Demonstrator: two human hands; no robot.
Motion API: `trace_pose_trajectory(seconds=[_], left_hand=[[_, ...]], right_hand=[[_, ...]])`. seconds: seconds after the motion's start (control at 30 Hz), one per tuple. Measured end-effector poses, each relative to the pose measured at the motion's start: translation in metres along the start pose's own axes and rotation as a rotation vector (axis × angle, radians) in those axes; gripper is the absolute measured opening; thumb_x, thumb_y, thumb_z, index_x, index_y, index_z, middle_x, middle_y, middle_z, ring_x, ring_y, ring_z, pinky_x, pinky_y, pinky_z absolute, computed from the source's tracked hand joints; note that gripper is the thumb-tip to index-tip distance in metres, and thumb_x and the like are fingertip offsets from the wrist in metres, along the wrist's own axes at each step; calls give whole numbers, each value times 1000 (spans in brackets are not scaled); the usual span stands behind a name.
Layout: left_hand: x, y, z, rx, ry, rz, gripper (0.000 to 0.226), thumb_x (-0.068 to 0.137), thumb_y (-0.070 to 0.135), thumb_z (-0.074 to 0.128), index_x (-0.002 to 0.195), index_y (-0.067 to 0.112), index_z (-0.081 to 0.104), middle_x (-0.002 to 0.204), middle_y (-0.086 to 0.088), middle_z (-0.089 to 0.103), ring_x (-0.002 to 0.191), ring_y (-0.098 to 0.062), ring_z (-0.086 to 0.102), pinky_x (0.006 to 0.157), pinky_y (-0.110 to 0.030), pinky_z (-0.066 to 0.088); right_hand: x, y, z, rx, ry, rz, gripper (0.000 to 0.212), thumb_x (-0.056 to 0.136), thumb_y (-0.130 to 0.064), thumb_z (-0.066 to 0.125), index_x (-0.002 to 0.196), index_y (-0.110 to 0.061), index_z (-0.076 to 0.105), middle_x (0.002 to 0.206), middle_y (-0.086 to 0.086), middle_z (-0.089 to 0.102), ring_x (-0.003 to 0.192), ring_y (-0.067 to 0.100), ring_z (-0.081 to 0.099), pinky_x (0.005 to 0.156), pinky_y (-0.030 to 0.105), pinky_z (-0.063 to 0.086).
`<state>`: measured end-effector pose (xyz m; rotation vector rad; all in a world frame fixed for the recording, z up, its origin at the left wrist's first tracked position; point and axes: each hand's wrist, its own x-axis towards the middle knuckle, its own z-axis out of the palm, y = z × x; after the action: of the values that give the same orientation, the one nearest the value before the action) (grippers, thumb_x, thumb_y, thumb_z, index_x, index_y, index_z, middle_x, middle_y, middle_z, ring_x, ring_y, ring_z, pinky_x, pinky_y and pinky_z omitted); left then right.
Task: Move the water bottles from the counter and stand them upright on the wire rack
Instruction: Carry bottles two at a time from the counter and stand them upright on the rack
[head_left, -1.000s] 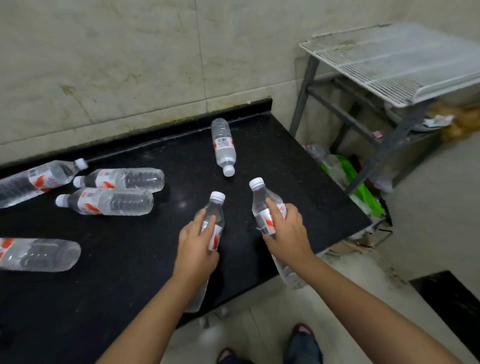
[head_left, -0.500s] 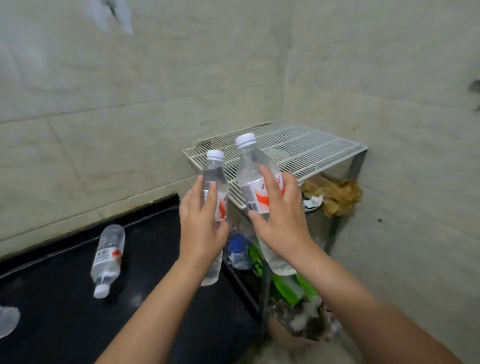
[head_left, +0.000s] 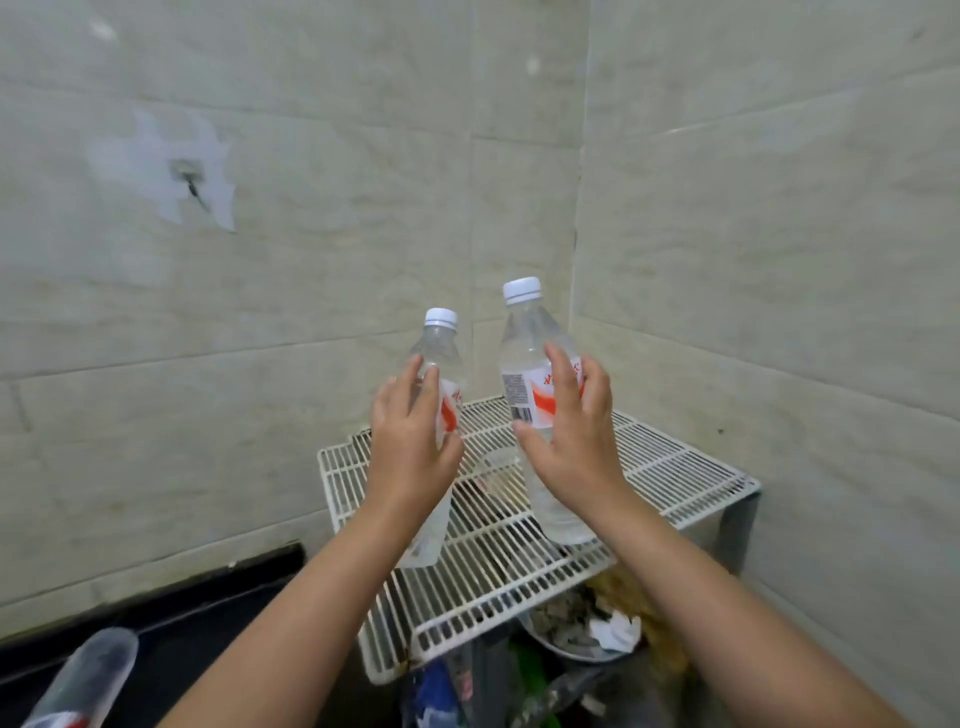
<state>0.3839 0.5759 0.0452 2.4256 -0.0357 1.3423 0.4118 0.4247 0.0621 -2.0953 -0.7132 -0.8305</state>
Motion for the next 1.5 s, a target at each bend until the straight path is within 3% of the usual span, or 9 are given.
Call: trace_pose_trajectory(seconds=[0.13,0.23,0.33,0.53,0.8,1.0,1.17,1.3,1.5], left_hand=[[32,-34,39,94,79,89,58,68,6,63,122,-4,43,125,-32,53,105,-56,55,84,-63,46],[54,-56,69,160,128,115,48,76,16,43,120,-3,38,128,-21,37,102,-58,55,81,-64,45],[70,-78,96,249,100,86,46,76,14,40,119,-5,38,126,-20,33,112,-53,41,79,-66,44],[56,-92,126,318,79,-107,85,49,-5,85,121,6,41,128,-14,32,113,-41,27,71,-58,51],[48,-78,120,332,204,-266,89,52,7,87,123,23,35,125,-2,26,107,-28,27,81,-61,46],[73,-68,95,359,184,-301,68,68,36,66,123,9,36,116,-31,51,102,-46,53,80,-54,49],[100,-59,78,298,-13,-455,67,81,27,67,136,7,33,126,-15,53,118,-32,45,92,-38,41],[107,-58,77,240,-41,-440,63,84,24,64,137,8,32,128,-13,52,120,-28,42,92,-35,40],[126,-72,85,189,-2,-460,59,85,20,64,135,6,36,133,-11,49,126,-25,37,97,-29,35]], right_hand=[[45,34,25,57,-57,51,73,78,-8,68,140,-8,30,138,27,26,127,40,33,107,45,33],[73,56,51,121,-95,58,73,78,-7,68,140,-6,29,139,27,24,128,40,34,107,51,36],[96,72,82,205,-122,77,73,77,-2,69,139,-4,30,138,26,24,125,39,37,106,48,39],[111,94,119,361,-233,174,84,74,-2,73,140,-12,22,139,15,23,121,25,41,96,19,32],[117,110,105,329,-320,185,101,72,-20,77,145,-19,8,143,12,21,131,27,30,106,37,34],[155,103,104,279,-360,105,63,74,-28,72,126,-6,43,124,15,52,117,30,49,94,37,42],[169,100,101,330,-354,127,35,85,-25,62,106,0,51,95,7,50,88,23,51,70,27,35],[174,94,107,327,-275,112,32,91,-25,54,105,4,52,92,7,46,85,21,46,61,26,30],[204,75,134,306,-231,156,37,92,-27,51,110,5,49,113,20,56,104,33,53,72,31,37]])
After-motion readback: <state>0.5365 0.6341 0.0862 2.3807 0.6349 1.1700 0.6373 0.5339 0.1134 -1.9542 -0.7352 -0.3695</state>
